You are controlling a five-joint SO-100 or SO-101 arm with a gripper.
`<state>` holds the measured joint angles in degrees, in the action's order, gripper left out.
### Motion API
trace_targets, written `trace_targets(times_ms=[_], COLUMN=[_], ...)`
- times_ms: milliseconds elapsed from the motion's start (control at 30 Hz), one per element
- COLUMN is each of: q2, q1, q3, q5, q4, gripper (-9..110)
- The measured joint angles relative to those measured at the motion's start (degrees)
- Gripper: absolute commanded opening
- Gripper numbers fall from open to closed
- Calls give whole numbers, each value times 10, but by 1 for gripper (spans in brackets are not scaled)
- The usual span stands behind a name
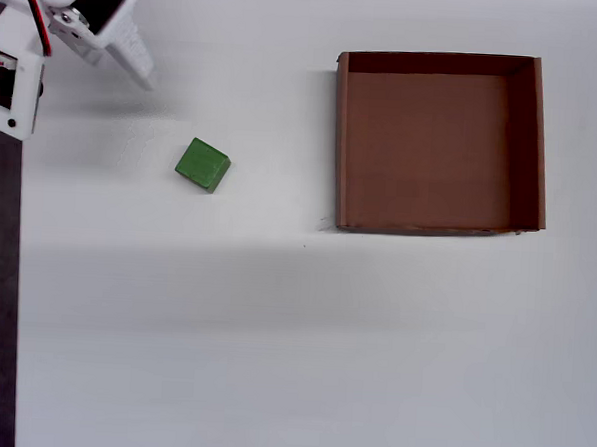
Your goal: Grasp a green cube and put it in a box.
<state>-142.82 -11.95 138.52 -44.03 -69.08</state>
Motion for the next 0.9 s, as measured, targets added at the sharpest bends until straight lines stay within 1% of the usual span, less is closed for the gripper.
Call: trace_targets(times_ms=[33, 367, 600, 900], q2=[62, 166, 255, 363], q1=[0, 0, 0, 0], q3=[-41, -105, -183, -277], q5=[8, 31, 69, 91], q4=[0, 37, 36, 33], gripper=[23, 23, 23, 23])
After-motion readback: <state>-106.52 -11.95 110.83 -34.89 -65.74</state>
